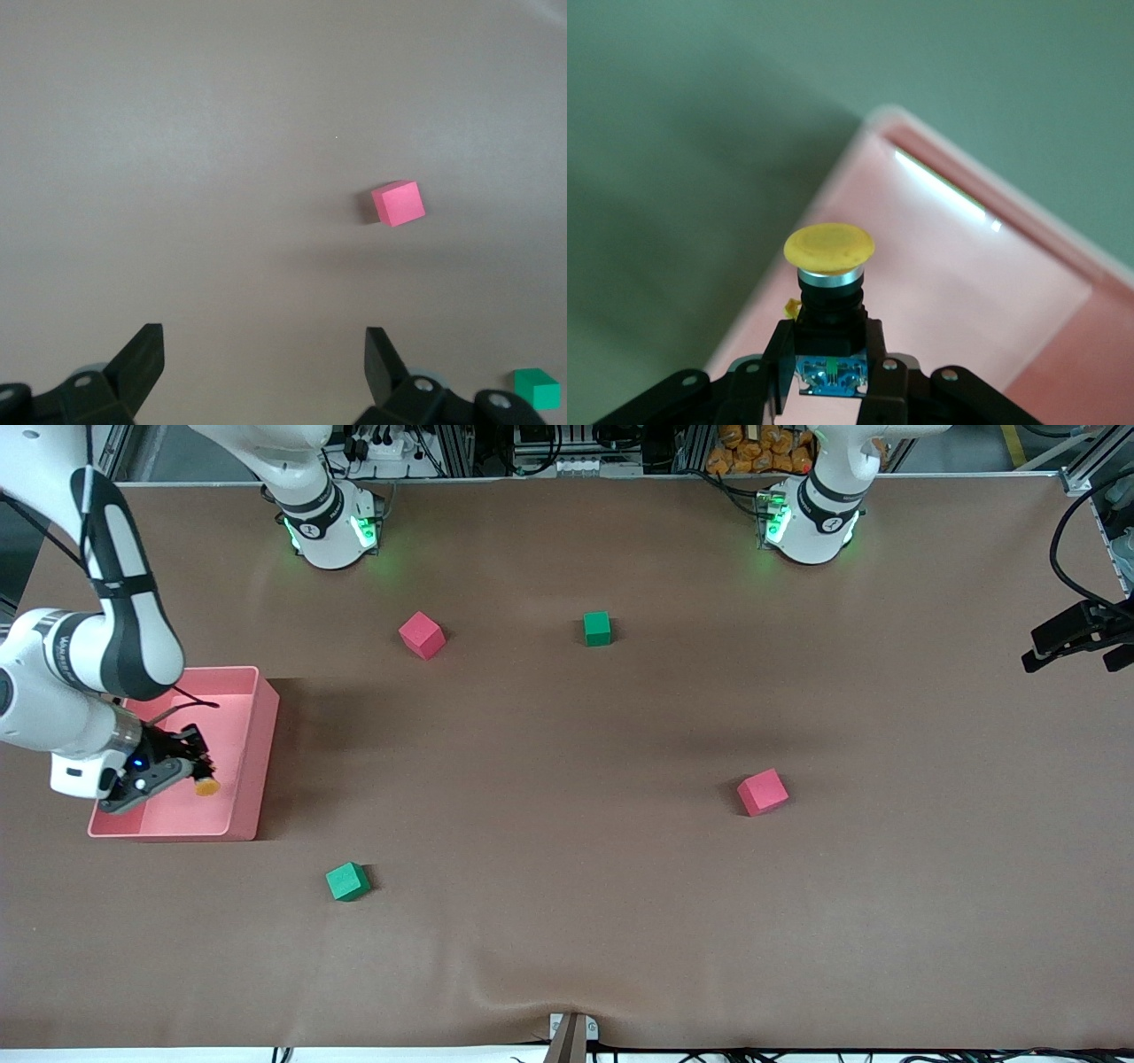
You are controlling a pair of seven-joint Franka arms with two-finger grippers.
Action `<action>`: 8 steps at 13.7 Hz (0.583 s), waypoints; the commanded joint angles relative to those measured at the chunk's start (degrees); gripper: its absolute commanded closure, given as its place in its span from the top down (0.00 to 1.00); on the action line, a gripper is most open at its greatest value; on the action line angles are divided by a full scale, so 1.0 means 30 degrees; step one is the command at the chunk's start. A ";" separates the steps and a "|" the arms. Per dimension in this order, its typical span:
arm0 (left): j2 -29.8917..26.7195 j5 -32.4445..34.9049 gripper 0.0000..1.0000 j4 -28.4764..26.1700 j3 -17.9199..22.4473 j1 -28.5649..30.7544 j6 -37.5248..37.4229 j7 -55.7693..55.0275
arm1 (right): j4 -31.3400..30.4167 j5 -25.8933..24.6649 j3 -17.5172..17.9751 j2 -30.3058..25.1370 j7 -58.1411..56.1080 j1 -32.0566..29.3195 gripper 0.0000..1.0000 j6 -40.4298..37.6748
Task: Place and upright button with both arms
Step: 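Carry the button out of the tray toward the table middle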
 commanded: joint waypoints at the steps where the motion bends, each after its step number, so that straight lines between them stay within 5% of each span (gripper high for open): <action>1: 0.0110 -0.0372 1.00 0.0296 0.0019 0.0144 -0.0309 0.0528 | 0.1938 0.0177 -0.0157 0.0092 0.0716 0.1730 0.00 -0.1343; 8: 0.0139 -0.0372 1.00 0.0296 0.0019 0.0115 -0.0309 0.0528 | 0.4194 0.0787 -0.0156 0.1641 1.0232 0.6973 0.00 -0.2108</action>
